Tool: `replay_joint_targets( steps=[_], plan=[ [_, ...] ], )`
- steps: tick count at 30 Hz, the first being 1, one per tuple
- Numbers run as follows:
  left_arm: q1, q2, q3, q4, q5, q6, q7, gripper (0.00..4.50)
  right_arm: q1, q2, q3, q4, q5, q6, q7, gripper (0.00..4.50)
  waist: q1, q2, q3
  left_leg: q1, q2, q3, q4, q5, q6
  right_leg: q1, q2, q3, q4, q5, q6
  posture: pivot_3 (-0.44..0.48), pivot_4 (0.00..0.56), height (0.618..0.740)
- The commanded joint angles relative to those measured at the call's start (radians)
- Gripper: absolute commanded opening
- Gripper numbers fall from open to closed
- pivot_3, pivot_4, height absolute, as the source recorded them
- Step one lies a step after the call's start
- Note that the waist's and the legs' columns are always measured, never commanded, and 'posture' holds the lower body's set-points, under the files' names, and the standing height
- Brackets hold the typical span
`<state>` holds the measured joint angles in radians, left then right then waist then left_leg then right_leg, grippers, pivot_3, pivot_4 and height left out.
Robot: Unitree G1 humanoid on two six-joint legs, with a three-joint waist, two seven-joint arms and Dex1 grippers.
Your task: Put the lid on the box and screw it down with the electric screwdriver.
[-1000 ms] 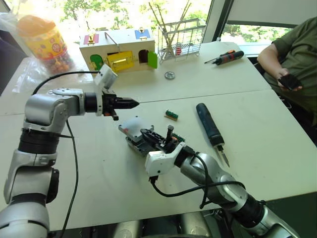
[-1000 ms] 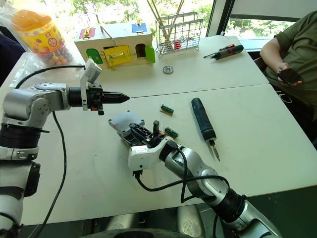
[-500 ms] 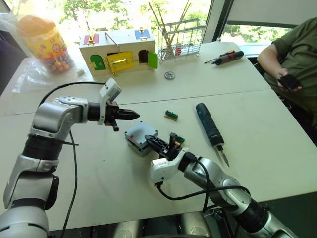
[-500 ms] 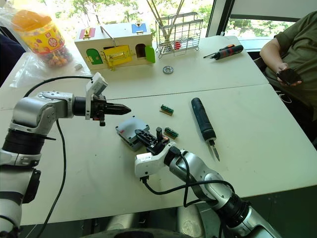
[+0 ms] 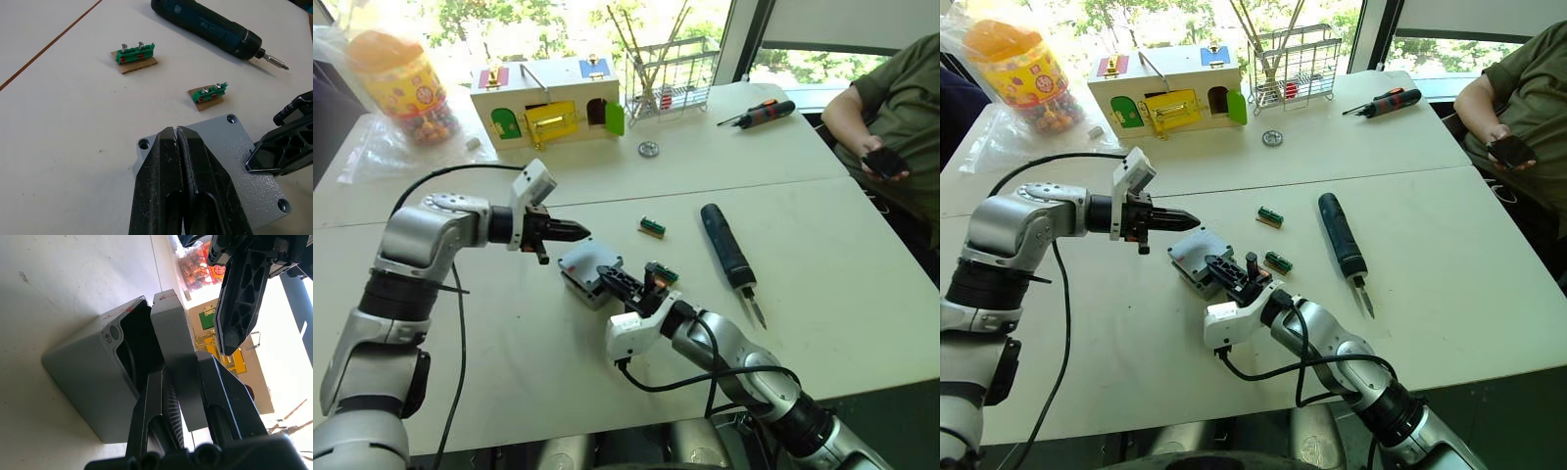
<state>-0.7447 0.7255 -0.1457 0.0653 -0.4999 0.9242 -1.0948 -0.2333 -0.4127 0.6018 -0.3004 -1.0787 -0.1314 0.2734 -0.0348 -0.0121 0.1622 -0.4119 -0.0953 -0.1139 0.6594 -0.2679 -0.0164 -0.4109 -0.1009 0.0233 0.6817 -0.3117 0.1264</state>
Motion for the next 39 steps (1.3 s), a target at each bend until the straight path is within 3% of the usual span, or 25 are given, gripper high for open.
replay_joint_targets(
  steps=[1,11,24,29,32,39],
  plan=[
    [0.011,0.009,-0.016,-0.043,0.015,-0.028,-0.02,0.03,0.028,-0.006,0.007,-0.008,-0.011,-0.019,0.016,0.11,0.0,0.0,0.0,0.0,0.0,0.0,0.0,0.0,0.0,0.0,0.0,0.0,0.0,0.0,0.0,0.0,0.15,0.74],
    [0.056,0.013,-0.118,-0.034,0.128,-0.155,-0.055,0.03,0.065,-0.01,0.005,-0.015,-0.031,-0.035,0.034,0.11,0.012,0.0,-0.001,0.002,0.0,0.0,0.0,0.0,0.0,0.002,0.0,0.0,0.0,0.0,0.0,0.0,0.15,0.74],
    [0.113,-0.007,-0.172,-0.06,0.196,-0.229,-0.068,0.03,0.098,-0.014,-0.011,-0.02,-0.053,-0.044,0.03,0.11,0.023,0.0,-0.017,0.005,0.0,0.0,-0.001,0.0,0.0,0.005,0.0,0.0,-0.001,0.0,0.0,0.0,0.15,0.74],
    [0.143,-0.006,-0.21,-0.046,0.264,-0.299,-0.067,0.0,0.109,-0.019,-0.024,-0.032,-0.059,-0.049,0.022,2.42,0.023,-0.001,-0.026,0.006,0.0,-0.001,-0.001,-0.001,0.001,0.008,0.0,0.0,-0.002,0.0,0.0,0.0,0.15,0.74],
    [0.151,-0.016,-0.215,-0.033,0.283,-0.318,-0.064,0.0,0.114,-0.027,-0.04,-0.053,-0.059,-0.055,0.013,3.52,0.025,0.0,-0.029,0.022,0.0,-0.001,-0.009,-0.001,0.002,0.021,0.001,0.0,-0.014,-0.001,0.0,0.0,0.15,0.74],
    [0.164,-0.036,-0.23,-0.004,0.334,-0.362,-0.053,0.0,0.145,-0.041,-0.082,-0.12,-0.031,-0.079,0.008,3.52,0.029,0.001,-0.031,0.028,0.001,-0.001,-0.011,-0.002,0.003,0.028,0.002,0.0,-0.018,-0.001,0.001,0.0,0.15,0.74]
  ],
)
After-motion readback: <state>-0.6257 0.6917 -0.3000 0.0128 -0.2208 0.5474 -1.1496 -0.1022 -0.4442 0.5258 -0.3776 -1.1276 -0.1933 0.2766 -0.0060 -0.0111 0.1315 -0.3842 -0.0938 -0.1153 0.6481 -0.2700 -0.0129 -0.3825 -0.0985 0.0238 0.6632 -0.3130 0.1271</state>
